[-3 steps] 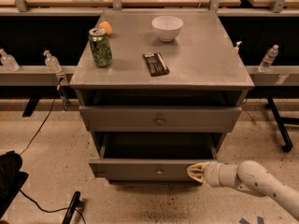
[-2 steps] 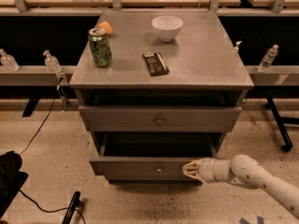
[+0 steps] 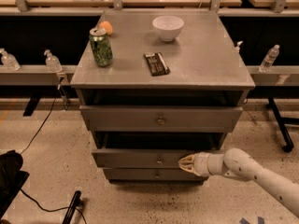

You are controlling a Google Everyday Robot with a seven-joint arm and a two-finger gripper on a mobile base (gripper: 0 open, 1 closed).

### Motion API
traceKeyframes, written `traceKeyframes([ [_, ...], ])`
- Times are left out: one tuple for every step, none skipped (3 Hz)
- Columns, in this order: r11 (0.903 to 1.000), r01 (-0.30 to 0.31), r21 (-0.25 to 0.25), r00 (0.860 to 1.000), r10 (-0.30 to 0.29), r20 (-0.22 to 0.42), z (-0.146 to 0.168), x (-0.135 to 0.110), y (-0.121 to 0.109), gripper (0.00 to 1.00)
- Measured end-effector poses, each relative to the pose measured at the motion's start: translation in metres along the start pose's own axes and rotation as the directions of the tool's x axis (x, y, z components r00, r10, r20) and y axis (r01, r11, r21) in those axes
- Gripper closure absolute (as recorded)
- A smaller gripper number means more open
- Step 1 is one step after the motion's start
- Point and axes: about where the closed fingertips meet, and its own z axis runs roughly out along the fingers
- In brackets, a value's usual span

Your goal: Close middle drawer

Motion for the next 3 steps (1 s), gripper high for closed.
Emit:
traceKeyframes([
  [0.9995,-0.003,0.032,1.0,0.003,0.01,0.006,0.003,-0.019,1.0],
  [0.9992,-0.004,0.04,1.0,0.003,0.012,0.007,0.003,-0.022,1.0],
  [0.9977,-0.021,0.065,1.0,0.02,0.009,0.01,0.014,-0.034,1.0],
])
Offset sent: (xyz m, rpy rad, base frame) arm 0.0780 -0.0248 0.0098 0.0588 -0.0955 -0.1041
